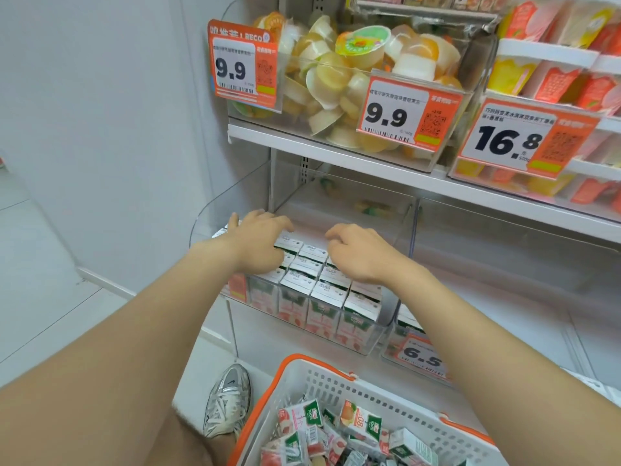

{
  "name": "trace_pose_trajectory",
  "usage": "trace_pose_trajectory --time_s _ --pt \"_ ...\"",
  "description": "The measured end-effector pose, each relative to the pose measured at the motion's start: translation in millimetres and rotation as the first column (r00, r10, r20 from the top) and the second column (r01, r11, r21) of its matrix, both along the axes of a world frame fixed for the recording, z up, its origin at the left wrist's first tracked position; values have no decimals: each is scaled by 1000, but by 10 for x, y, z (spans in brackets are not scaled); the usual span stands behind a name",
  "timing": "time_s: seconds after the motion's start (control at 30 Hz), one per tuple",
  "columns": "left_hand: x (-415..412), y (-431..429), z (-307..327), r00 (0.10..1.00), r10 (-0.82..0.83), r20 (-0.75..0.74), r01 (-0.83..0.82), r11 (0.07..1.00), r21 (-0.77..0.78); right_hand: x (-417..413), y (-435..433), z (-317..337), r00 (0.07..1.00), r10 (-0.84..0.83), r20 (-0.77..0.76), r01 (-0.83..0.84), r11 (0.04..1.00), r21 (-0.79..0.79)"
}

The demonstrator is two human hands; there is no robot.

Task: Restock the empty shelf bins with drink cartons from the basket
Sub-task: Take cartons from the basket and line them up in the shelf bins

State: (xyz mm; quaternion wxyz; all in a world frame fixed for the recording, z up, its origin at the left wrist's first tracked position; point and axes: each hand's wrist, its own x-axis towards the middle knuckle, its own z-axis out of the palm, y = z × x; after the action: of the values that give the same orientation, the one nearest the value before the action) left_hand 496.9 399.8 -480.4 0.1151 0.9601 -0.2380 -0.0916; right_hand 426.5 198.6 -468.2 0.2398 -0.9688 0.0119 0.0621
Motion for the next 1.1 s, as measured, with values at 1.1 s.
trace_pose_trajectory --time_s 1.1 --pt "-327 203 -159 982 -16 -188 46 986 161 244 14 308 990 18 -141 14 974 226"
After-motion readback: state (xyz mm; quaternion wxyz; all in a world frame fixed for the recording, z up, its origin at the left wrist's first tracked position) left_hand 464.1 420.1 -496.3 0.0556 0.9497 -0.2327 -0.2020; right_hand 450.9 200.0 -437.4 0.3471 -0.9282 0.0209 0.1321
